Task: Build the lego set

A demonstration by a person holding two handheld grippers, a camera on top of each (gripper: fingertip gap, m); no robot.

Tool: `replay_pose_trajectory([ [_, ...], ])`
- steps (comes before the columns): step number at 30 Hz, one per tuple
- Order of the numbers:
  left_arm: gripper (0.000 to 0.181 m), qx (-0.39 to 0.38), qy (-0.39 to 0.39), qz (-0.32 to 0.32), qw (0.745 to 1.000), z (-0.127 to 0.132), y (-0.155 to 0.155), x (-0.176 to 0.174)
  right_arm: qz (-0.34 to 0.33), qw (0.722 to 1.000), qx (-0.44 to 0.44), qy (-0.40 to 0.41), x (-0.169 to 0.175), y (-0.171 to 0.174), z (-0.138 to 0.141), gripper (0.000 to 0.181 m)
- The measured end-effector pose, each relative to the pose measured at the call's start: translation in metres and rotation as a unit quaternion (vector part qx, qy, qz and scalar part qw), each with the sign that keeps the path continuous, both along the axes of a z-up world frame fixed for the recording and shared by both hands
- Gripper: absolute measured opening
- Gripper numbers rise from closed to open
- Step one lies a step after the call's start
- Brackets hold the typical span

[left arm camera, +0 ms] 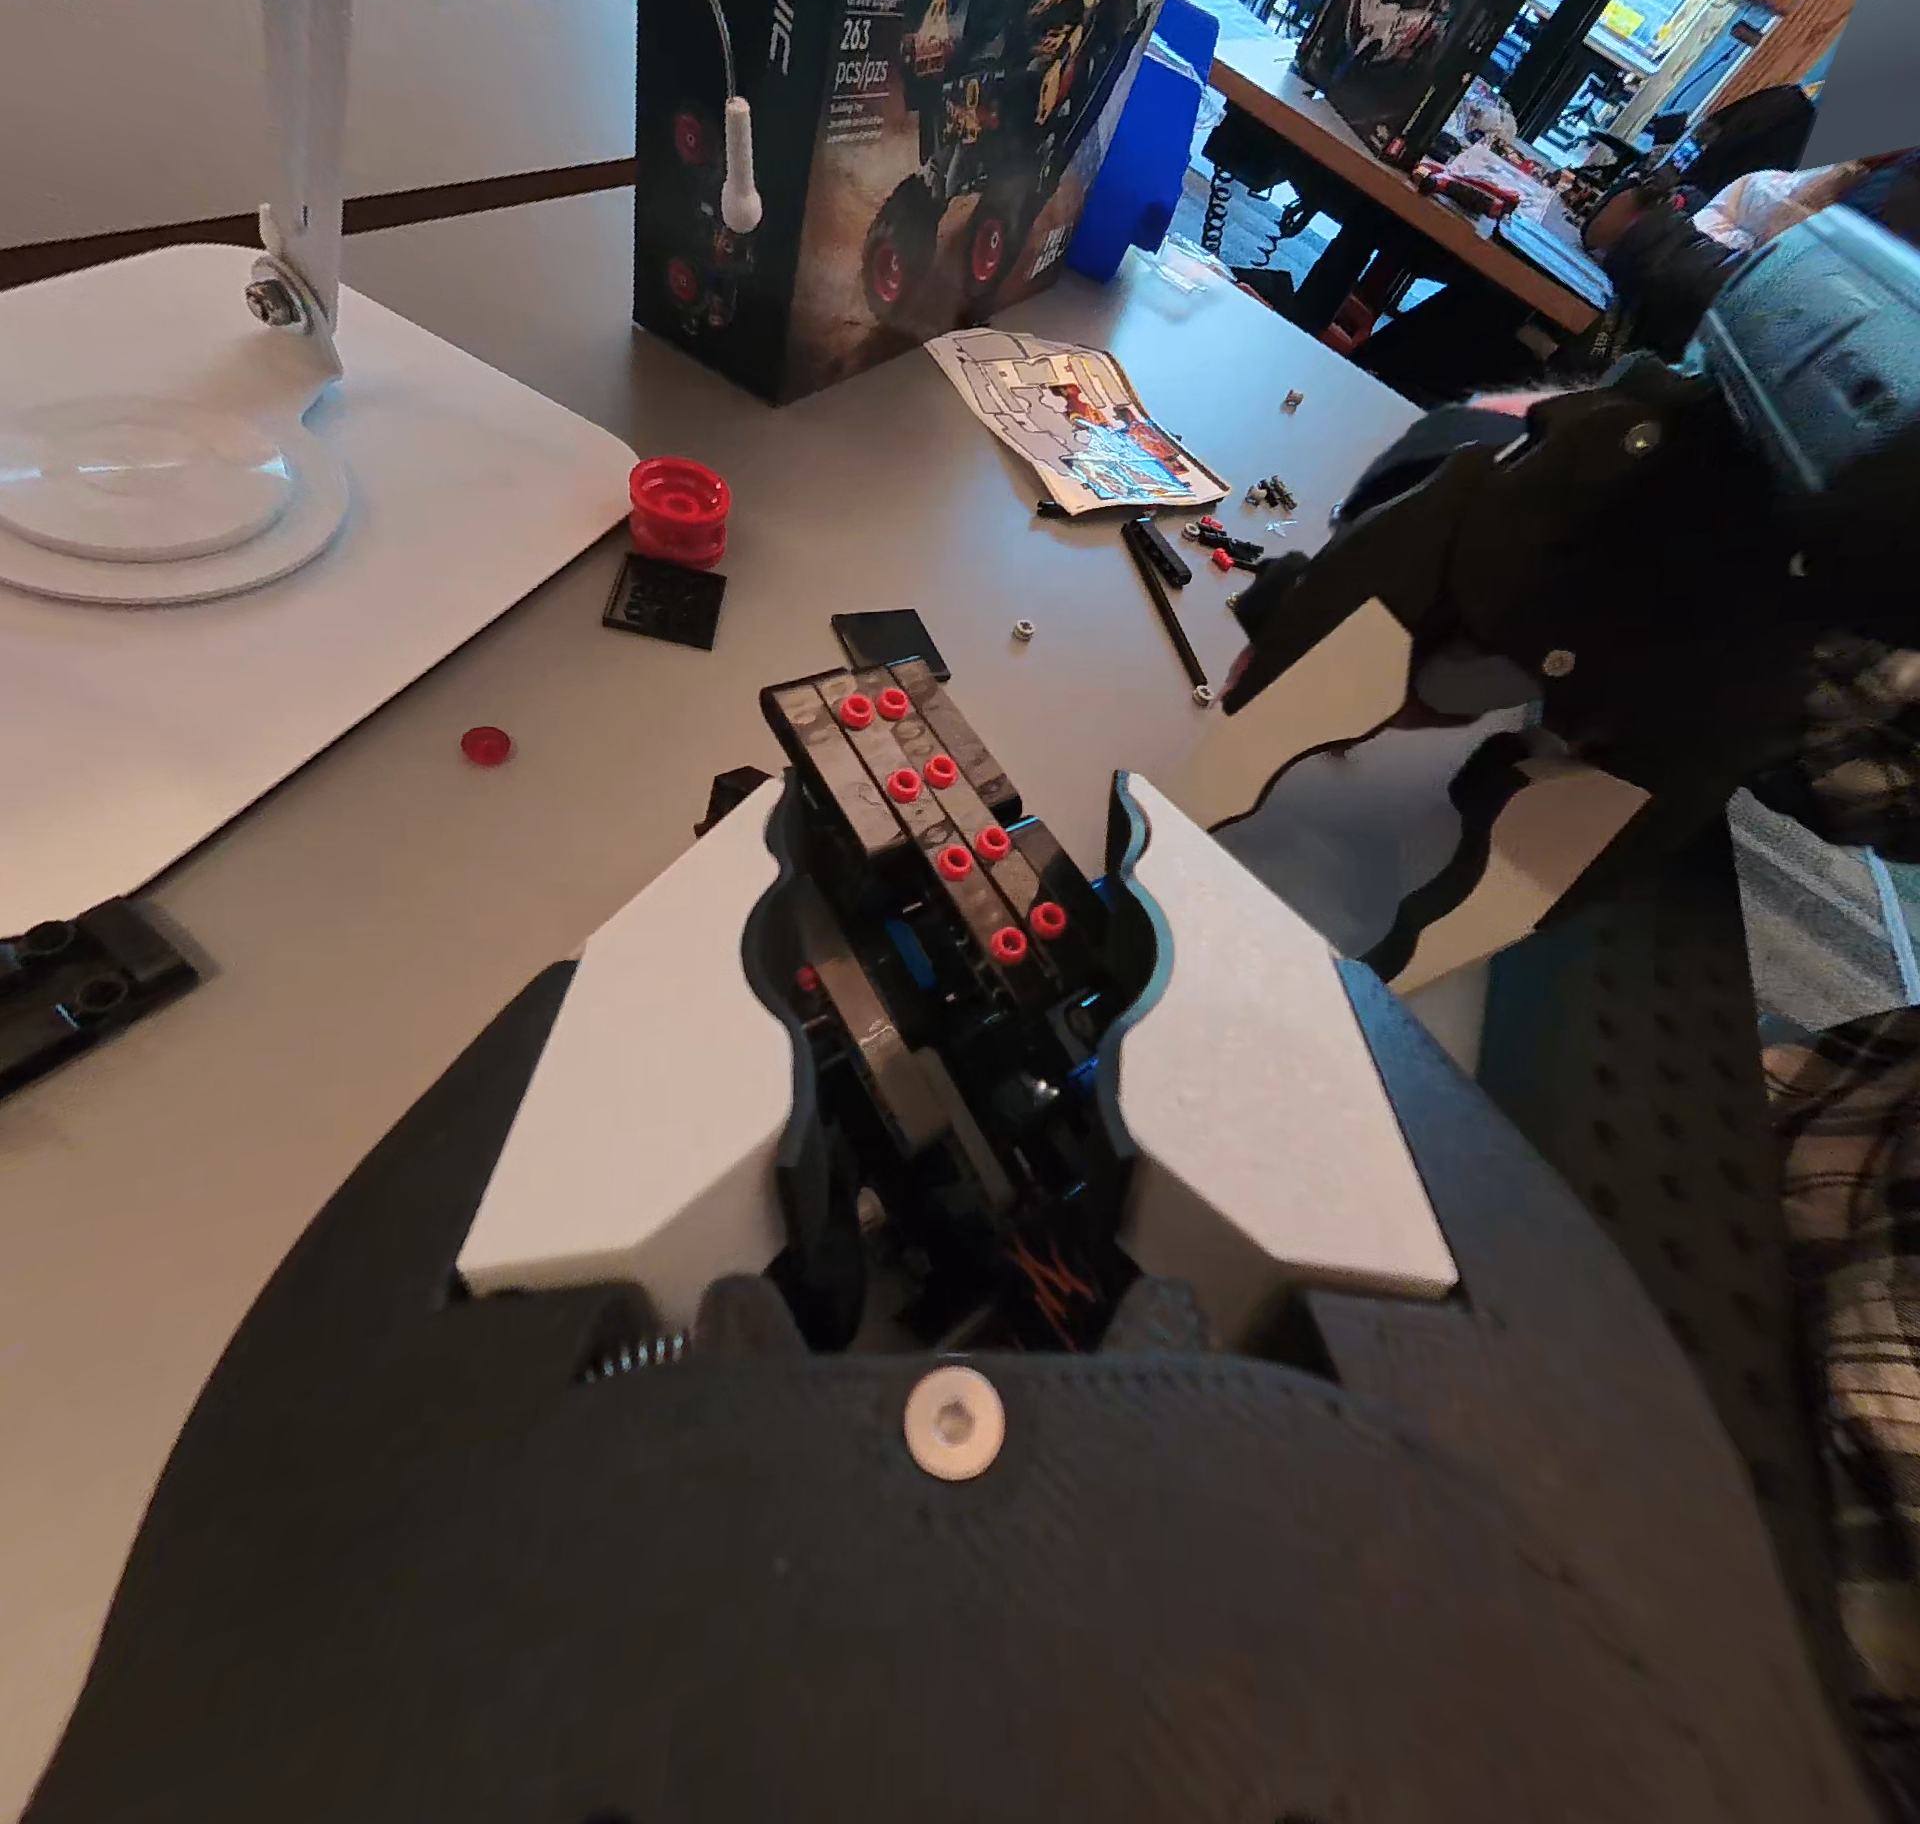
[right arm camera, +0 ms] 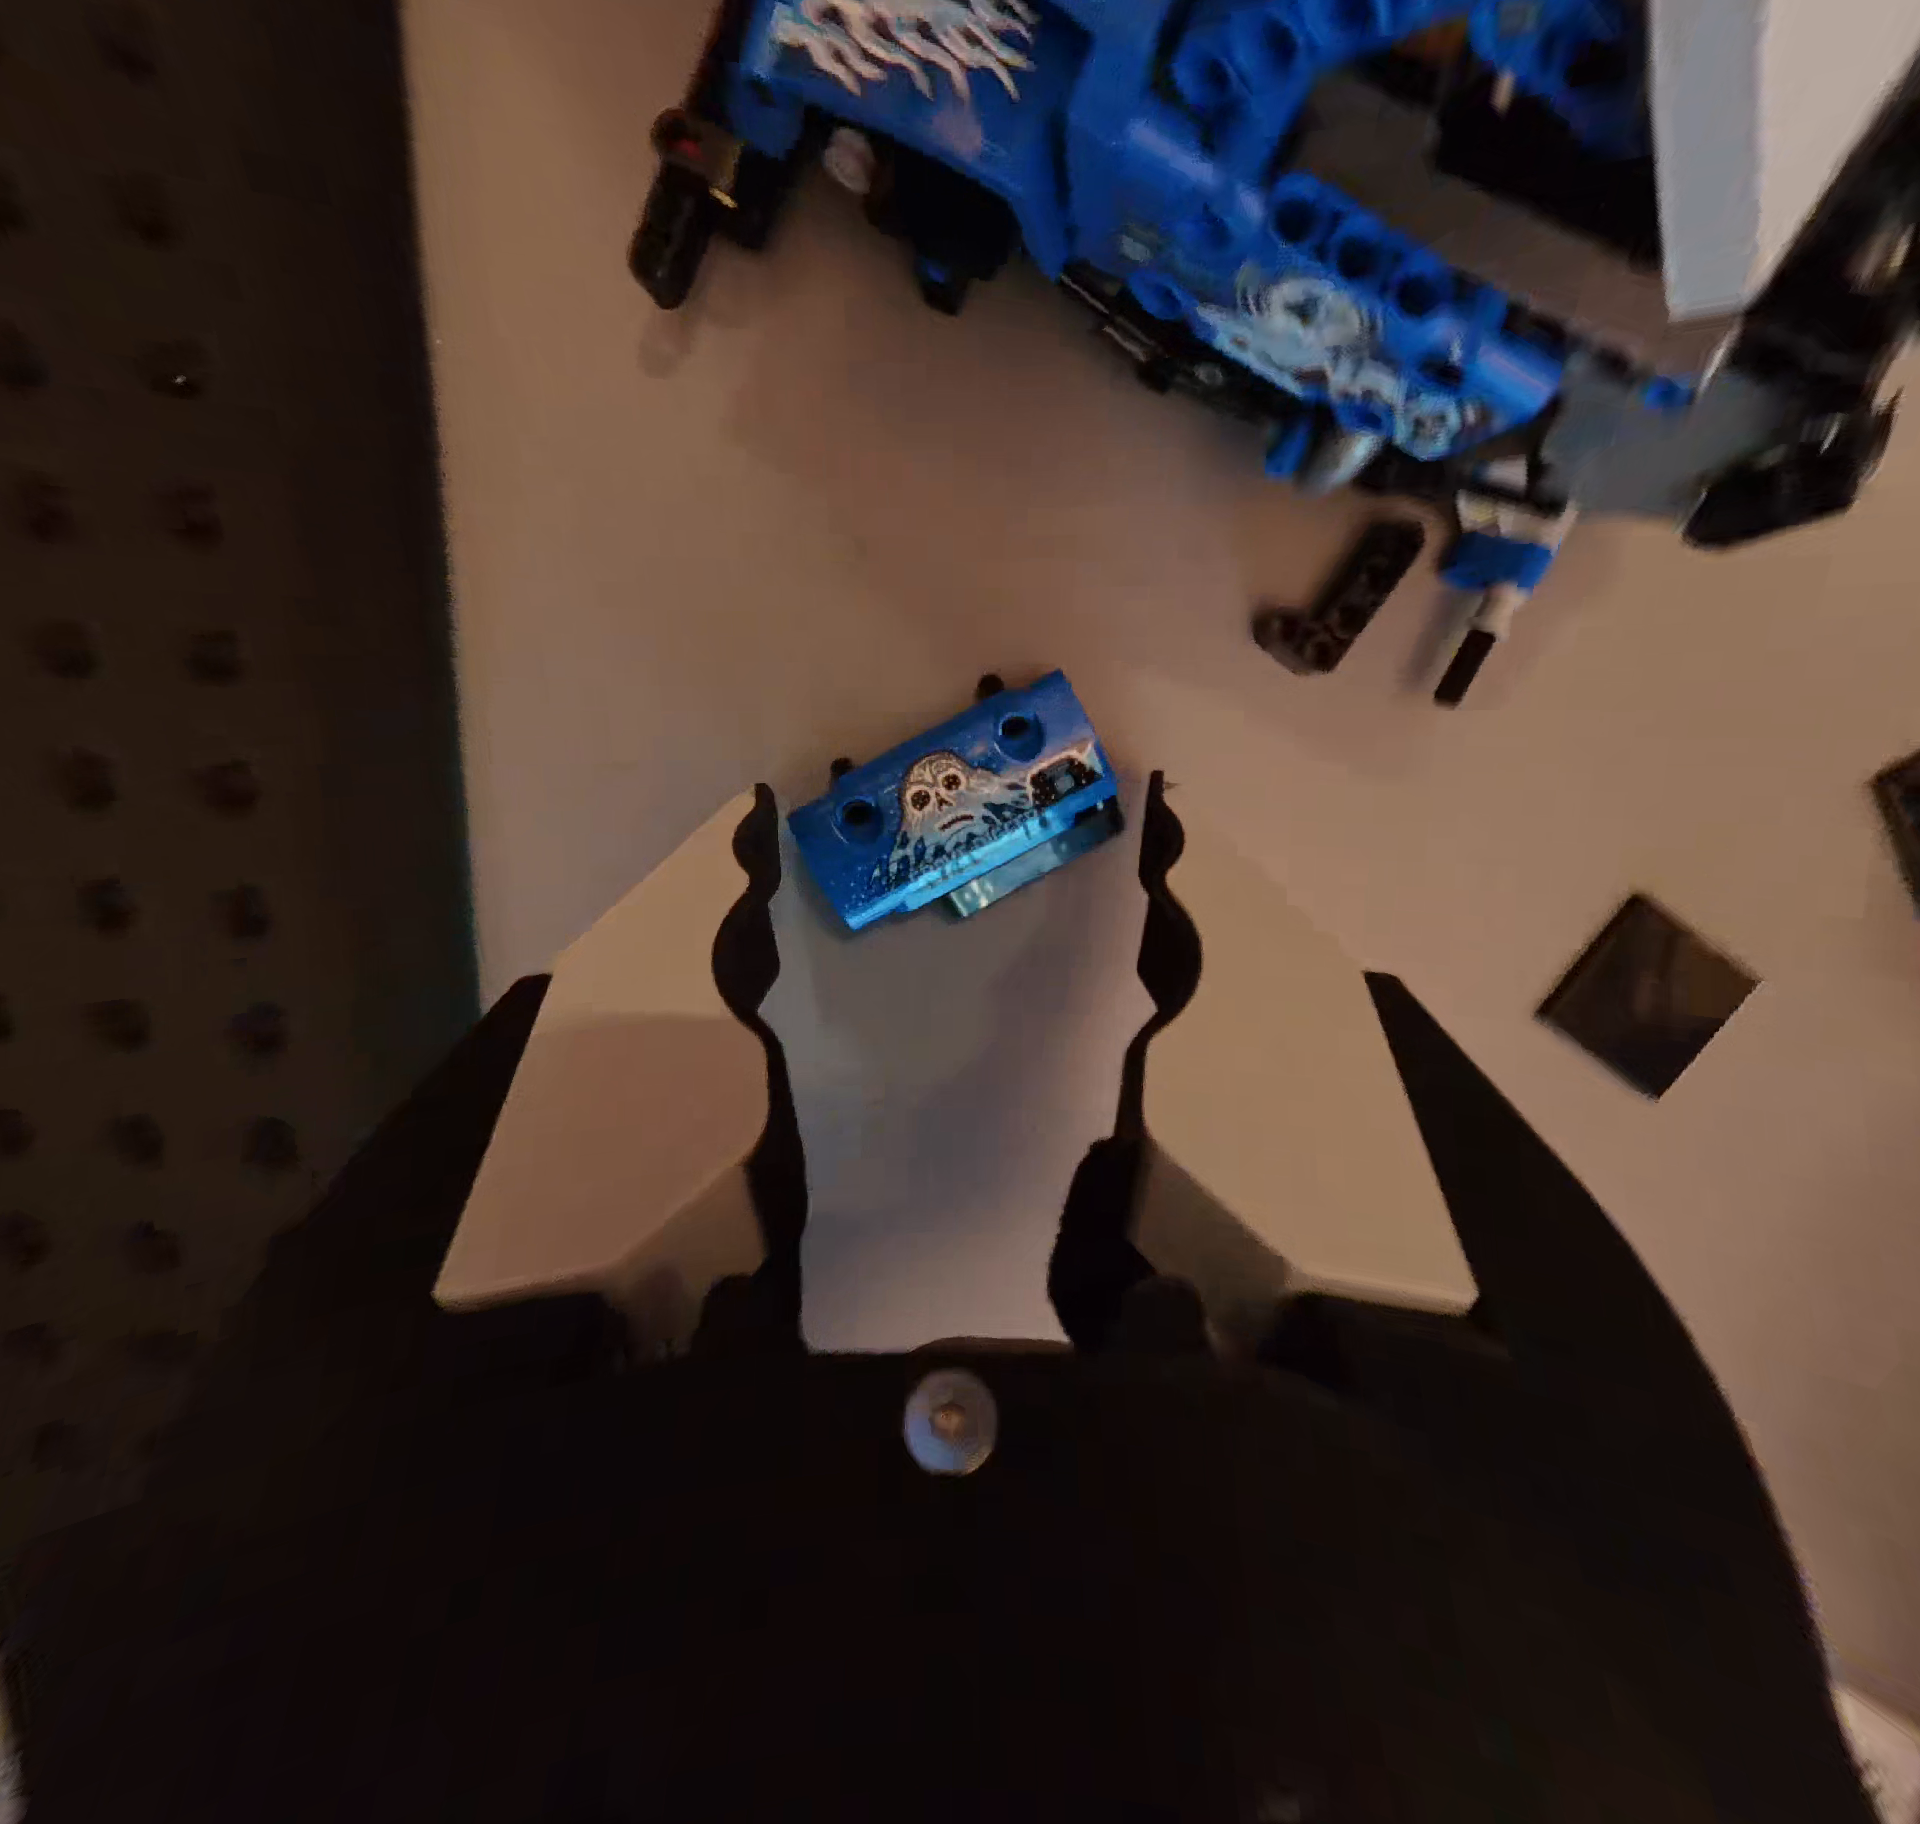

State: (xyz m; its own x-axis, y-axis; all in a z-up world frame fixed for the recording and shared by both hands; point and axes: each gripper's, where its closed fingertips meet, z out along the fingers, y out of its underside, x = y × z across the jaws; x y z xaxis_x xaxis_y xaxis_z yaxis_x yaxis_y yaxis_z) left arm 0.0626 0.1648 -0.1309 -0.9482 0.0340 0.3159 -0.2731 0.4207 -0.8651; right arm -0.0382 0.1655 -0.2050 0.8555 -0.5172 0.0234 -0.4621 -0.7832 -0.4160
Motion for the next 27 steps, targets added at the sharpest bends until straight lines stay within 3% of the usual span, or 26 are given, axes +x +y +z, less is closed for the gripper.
replay_pose_trajectory([
  [6, 0.056, -0.005, 0.011, -0.011, 1.0, 0.001, 0.001, -0.002, 0.131, 0.991, -0.014, -0.033, 0.0, 0.008, 0.001, 0.073],
  [8, 0.056, -0.007, 0.015, -0.014, 1.0, 0.001, 0.001, -0.002, 0.167, 0.986, -0.017, -0.021, -0.003, 0.01, -0.003, 0.064],
  [12, 0.054, -0.013, 0.028, -0.017, 0.999, 0.001, 0.002, -0.002, 0.182, 0.983, -0.018, -0.017, 0.0, 0.012, -0.003, 0.059],
  [22, 0.049, -0.017, 0.043, -0.019, 0.999, 0.001, 0.003, 0.0, 0.125, 0.99, 0.015, -0.069, 0.011, 0.015, 0.018, 0.059],
  [27, 0.039, -0.024, 0.067, -0.019, 0.997, 0.001, 0.004, 0.002, -0.019, 0.984, 0.135, -0.117, 0.043, 0.007, 0.055, 0.059],
])
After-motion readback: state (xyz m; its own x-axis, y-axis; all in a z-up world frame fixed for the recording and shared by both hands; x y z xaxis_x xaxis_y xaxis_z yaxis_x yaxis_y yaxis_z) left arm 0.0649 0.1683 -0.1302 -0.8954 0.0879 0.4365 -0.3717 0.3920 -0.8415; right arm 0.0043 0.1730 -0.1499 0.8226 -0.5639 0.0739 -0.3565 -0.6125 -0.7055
